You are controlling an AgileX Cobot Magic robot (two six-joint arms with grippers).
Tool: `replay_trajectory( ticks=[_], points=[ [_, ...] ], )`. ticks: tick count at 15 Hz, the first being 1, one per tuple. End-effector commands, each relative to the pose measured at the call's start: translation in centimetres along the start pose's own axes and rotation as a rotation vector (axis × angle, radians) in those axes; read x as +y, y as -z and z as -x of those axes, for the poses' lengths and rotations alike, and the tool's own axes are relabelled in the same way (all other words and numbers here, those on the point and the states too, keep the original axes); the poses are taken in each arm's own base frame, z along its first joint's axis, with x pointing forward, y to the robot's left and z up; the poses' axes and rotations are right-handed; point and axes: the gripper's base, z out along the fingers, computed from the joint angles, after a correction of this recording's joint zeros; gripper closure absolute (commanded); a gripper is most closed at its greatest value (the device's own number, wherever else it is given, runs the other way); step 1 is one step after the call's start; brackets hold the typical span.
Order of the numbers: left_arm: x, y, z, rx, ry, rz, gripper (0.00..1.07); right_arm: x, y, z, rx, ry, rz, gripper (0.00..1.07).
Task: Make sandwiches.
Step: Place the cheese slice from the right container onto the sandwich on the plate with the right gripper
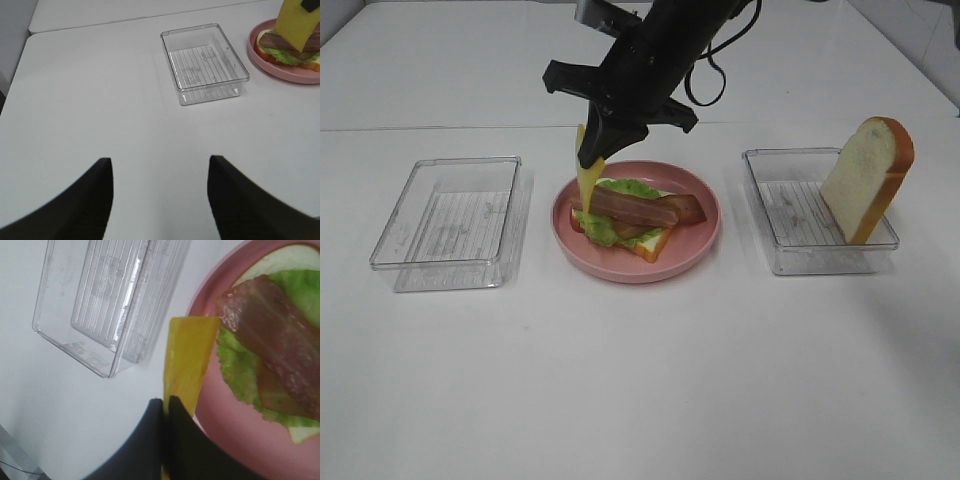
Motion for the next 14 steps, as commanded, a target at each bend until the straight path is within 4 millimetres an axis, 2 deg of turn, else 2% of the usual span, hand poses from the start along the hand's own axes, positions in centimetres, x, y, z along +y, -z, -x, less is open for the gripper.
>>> replay_trajectory(
  ticks=[1,5,8,11,12,13,14],
  points=[
    [0.0,0.1,0.0,-0.018,-0.001,-0.004,0.51,-0.4,-1.3,0.4,-0.022,-0.010,0.014,1.07],
    [0.0,0.1,0.0,-0.018,-0.001,-0.004,0.51,-1.6,-2.1,0.4,-0.012,-0.054,-0.071,1.07],
    [0.0,0.1,0.0,-0.018,-0.001,-0.004,0.51,-3.4,-1.8,0.5,-0.033,-0.087,-0.242,1.07],
    [0.0,0.1,0.0,-0.018,-0.001,-0.004,0.51,-4.5,-1.4,0.6,-0.036,-0.066,-0.337,1.07],
    [0.0,0.1,0.0,-0.018,-0.001,-0.004,0.51,-4.4,-1.4,0.6,-0.036,-0.064,-0.339,1.03],
    [0.0,0.1,0.0,-0.018,-0.001,-0.004,0.51,-4.4,-1.4,0.6,-0.037,-0.063,-0.339,0.93],
    [0.0,0.1,0.0,-0.018,-0.001,-0.004,0.51,-4.4,-1.4,0.6,-0.035,-0.063,-0.339,0.76]
  ],
)
